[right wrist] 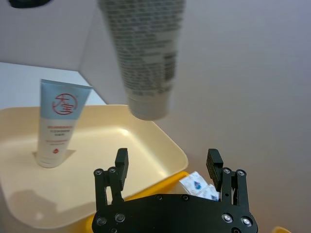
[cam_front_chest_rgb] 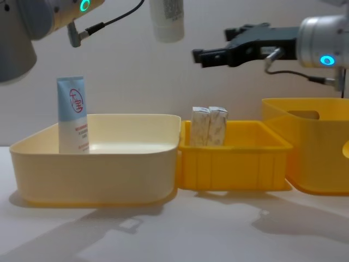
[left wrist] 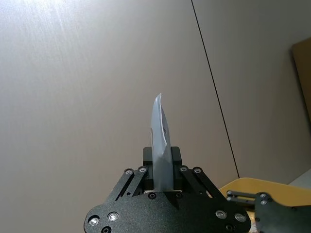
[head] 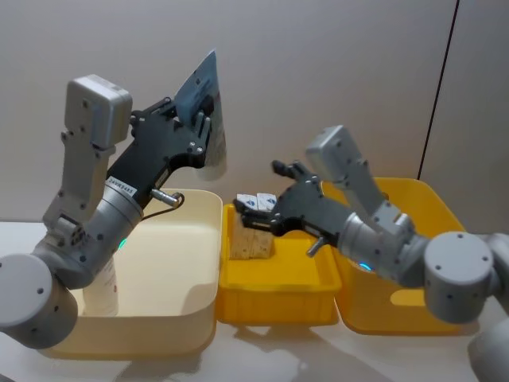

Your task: Bimanual collaborative sorting of washing and personal care products

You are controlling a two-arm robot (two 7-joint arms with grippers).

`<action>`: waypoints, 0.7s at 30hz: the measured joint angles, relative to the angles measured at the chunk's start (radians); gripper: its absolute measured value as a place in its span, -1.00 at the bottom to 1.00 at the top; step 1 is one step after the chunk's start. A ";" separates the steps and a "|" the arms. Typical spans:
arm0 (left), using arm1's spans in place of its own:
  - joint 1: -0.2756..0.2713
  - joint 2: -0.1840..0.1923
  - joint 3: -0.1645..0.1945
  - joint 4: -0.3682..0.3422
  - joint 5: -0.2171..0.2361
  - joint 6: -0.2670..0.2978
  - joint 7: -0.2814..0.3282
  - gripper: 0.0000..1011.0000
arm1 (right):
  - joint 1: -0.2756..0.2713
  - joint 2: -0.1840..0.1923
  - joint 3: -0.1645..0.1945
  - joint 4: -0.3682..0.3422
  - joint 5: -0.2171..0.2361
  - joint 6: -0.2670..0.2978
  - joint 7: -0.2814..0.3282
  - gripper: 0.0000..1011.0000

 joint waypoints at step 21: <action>0.011 -0.014 -0.015 0.007 0.008 0.007 -0.017 -0.60 | 0.093 -0.047 -0.100 0.077 -0.030 0.037 0.034 0.98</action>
